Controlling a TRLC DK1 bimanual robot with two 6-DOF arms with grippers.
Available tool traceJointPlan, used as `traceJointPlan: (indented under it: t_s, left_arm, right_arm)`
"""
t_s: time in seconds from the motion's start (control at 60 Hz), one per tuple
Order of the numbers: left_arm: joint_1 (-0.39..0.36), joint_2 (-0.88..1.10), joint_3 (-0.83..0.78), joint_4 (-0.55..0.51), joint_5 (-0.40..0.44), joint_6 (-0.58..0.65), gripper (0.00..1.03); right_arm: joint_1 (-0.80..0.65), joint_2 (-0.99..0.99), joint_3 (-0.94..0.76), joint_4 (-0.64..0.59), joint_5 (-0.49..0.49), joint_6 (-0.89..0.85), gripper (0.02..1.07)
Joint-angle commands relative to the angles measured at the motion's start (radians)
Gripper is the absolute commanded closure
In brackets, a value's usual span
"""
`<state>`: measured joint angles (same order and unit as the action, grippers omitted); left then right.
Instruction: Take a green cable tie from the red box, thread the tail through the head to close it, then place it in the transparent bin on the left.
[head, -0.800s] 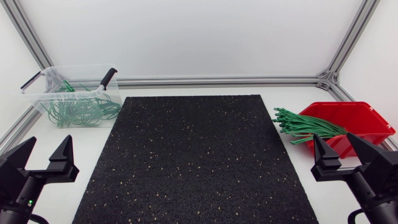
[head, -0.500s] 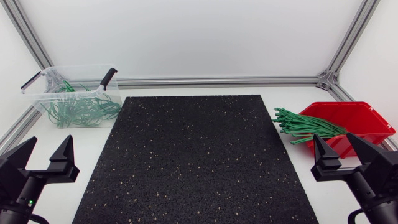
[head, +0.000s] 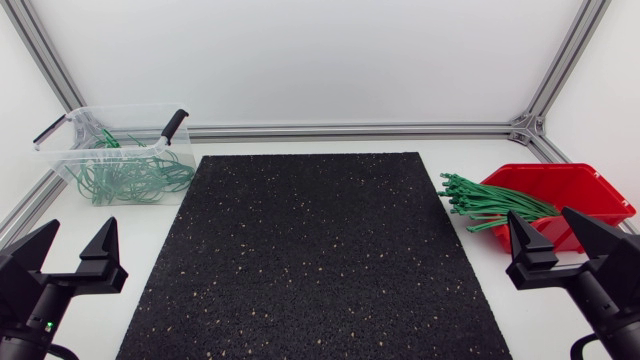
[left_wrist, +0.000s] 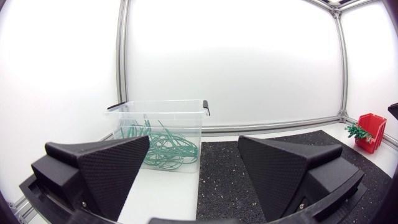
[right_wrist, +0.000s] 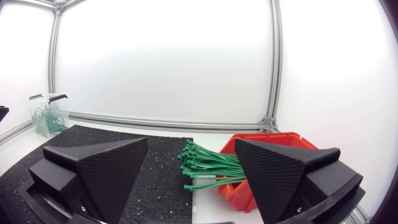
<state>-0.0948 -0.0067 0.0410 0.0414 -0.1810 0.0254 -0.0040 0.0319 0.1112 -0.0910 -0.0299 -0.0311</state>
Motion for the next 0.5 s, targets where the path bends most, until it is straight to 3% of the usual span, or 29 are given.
traceJointPlan:
  t_s: [0.0,0.25,0.483]
  left_arm:
    - [-0.005,-0.007,-0.046,-0.006,0.006,-0.013,0.04]
    - [-0.003,-0.007,-0.044,-0.006,0.006,-0.013,0.04]
    - [0.0,-0.007,-0.046,-0.006,0.006,-0.013,0.04]
  right_arm:
    - [0.012,0.06,0.088,-0.013,-0.004,-0.01,0.05]
    - [0.006,0.295,0.314,-0.049,-0.021,-0.023,0.06]
    - [-0.067,0.559,0.532,-0.127,-0.108,-0.052,0.06]
